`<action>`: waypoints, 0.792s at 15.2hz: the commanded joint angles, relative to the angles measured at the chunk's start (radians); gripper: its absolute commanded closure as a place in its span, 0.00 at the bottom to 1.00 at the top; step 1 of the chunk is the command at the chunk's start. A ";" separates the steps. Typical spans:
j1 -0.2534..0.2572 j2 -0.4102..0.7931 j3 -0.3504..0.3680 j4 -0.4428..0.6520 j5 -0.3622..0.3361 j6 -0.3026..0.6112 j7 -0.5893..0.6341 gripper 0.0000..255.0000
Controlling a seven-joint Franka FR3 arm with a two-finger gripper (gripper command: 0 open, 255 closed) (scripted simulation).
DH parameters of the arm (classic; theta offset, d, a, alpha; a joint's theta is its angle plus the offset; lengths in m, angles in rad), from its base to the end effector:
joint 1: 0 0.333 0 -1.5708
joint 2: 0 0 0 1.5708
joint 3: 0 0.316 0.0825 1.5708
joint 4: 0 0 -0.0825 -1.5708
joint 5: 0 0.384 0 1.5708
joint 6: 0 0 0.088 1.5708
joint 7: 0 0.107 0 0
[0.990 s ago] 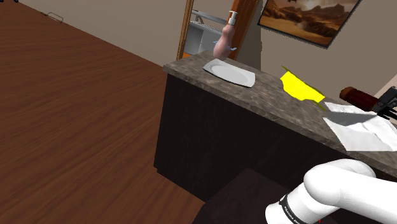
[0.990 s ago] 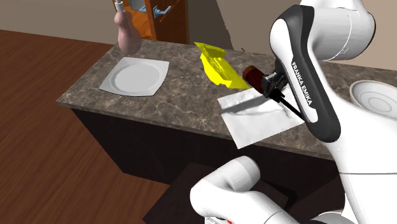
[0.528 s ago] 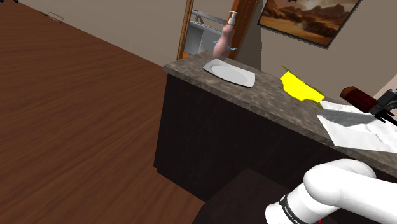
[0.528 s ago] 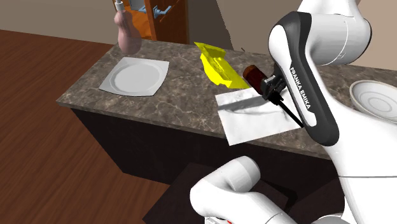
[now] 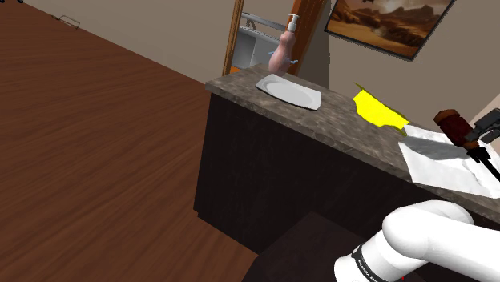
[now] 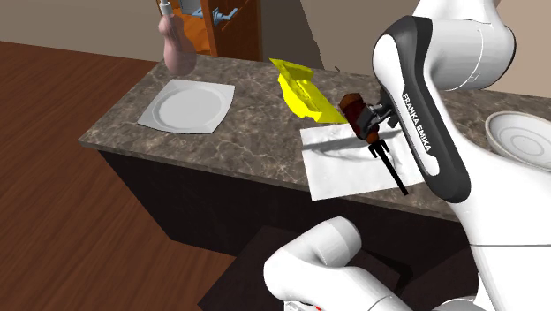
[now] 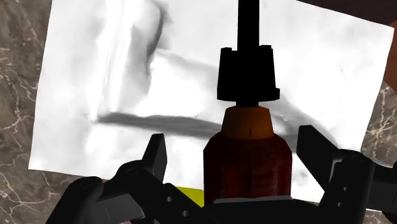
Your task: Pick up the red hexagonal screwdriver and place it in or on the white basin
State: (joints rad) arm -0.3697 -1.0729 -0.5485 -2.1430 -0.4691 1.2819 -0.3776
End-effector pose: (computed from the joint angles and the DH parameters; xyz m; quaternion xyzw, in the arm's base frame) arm 0.0088 -0.2987 0.6568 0.9714 -0.2318 0.0503 0.0086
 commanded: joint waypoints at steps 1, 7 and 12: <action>0.006 0.019 0.008 0.043 0.009 -0.024 -0.005 0.00; 0.022 0.077 0.027 0.170 0.031 -0.094 -0.022 0.00; 0.022 0.077 0.027 0.169 0.031 -0.094 -0.022 0.00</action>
